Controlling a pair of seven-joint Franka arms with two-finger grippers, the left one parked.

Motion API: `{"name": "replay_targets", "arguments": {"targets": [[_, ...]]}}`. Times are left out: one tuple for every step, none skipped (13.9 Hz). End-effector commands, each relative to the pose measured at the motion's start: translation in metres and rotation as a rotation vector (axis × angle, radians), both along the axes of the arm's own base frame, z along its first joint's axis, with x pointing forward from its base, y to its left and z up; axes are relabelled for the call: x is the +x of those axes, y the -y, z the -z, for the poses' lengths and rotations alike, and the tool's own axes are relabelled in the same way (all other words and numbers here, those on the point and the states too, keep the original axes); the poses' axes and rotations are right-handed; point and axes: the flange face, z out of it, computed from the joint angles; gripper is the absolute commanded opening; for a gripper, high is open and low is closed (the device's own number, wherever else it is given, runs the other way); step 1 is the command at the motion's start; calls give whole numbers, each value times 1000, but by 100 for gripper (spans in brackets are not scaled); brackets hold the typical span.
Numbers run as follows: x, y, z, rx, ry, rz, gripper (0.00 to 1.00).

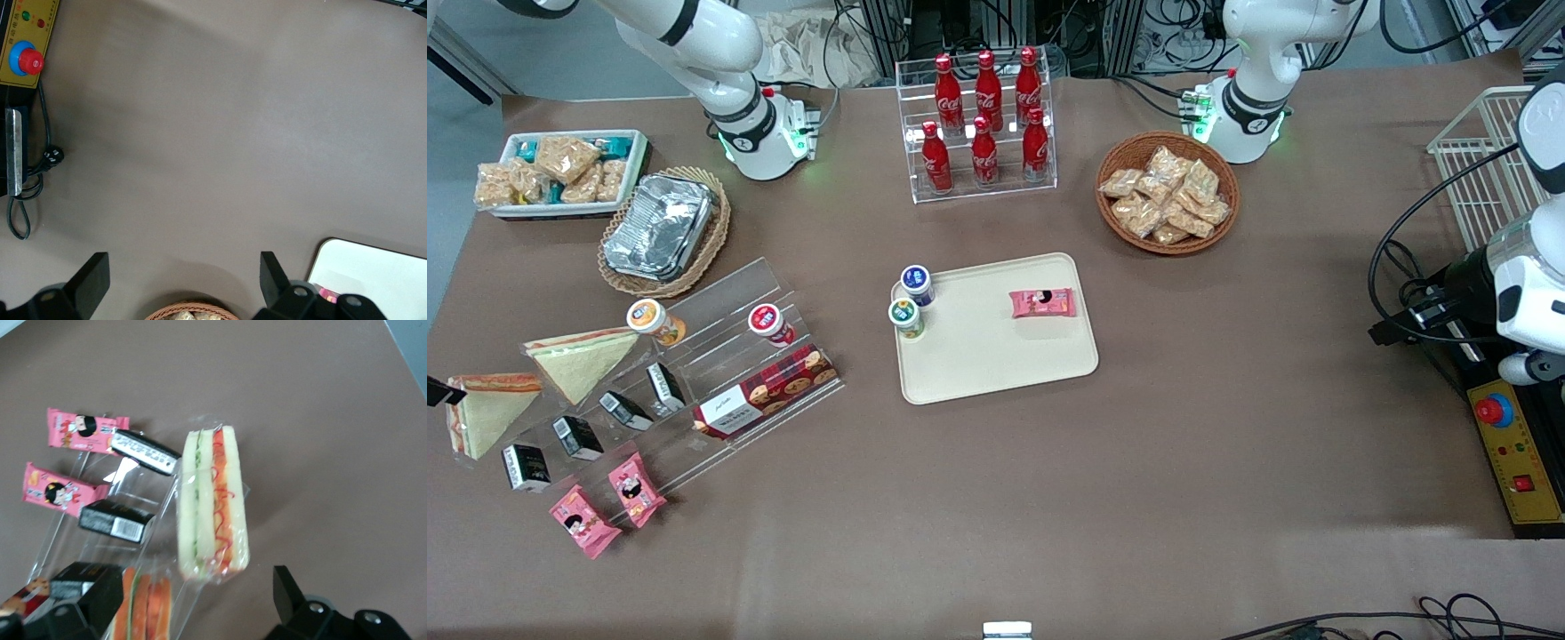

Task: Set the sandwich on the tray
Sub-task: 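Close the right gripper on the wrapped sandwich's crust edge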

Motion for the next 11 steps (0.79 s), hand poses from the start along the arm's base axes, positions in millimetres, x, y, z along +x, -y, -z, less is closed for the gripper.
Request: {"name": "replay_targets", "arguments": {"targets": [[-2,5,26,26,19,28,100],[-6,5,36,23,21,31,100],[-8,3,44,22,22,31,100],[-9,3,49,21,23,32,100],[-7,3,51,15,28,36,100],[-7,5,54,10,34,40,99],[-5,6,60,7,35,40,92],[-5,7,63,5,36,34,71],[-4,7,65,4,33,29,50],[-4,7,65,3,33,27,32],[-5,7,65,-3,28,21,8]]}}
